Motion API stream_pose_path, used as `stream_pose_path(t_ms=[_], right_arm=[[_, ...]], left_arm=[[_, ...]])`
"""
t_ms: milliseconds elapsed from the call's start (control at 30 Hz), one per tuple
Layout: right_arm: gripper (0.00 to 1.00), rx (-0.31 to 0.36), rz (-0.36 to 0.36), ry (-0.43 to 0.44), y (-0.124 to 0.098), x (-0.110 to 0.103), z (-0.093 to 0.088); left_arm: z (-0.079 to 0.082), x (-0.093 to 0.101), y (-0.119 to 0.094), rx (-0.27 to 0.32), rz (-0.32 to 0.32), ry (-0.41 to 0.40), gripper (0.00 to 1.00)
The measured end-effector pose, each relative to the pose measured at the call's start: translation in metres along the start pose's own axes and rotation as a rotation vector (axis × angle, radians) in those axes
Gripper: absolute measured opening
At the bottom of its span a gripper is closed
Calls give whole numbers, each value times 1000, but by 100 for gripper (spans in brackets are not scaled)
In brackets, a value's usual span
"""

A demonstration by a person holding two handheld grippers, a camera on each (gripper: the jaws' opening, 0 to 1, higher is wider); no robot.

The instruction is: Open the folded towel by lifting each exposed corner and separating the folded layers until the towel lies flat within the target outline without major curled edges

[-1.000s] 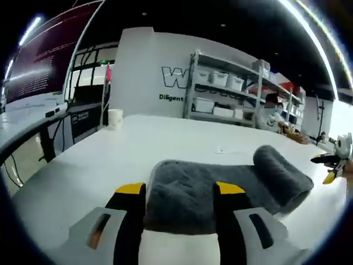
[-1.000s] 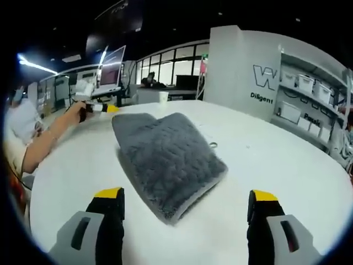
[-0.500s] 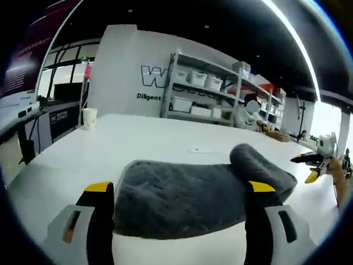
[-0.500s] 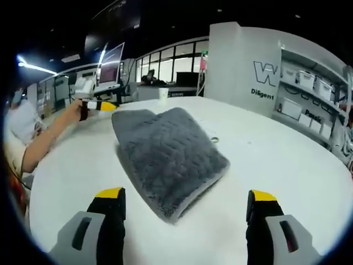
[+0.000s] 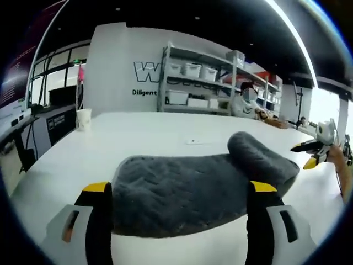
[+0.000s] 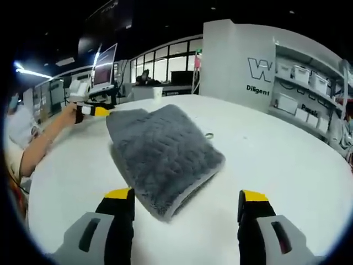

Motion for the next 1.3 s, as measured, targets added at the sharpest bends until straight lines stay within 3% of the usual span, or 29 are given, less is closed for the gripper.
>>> stream_pose_path(t_ms=[200, 667, 1000, 1100, 1200, 1300], right_arm=[[51, -19, 48, -10, 4, -7, -5], [0, -16, 154, 4, 9, -27, -10], [0, 1, 116, 27, 9, -16, -7], [0, -5, 52, 42, 7, -2, -10], [0, 43, 40, 116, 4, 5, -4], [0, 65, 45, 132, 2, 7, 0]], left_arm=[[-2, -3, 3, -27, 19, 35, 100], [-4, -4, -2, -27, 37, 22, 99], [-6, -7, 0, -35, 43, 19, 98], [-7, -7, 0, -39, 42, 17, 98], [-7, -6, -1, -39, 41, 16, 98], [-7, -6, -1, -41, 41, 16, 97]])
Point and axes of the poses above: the point that each gripper's makers call its tool centre point, and the gripper's own axes: y roughly forward along the fingers, x roughly to its right, z roughly out of its top, the point moved 2 cm from there along -y, roughly backward along the fingers, and after that the axes turned 4 degrees about x, right-handed, at the moved point
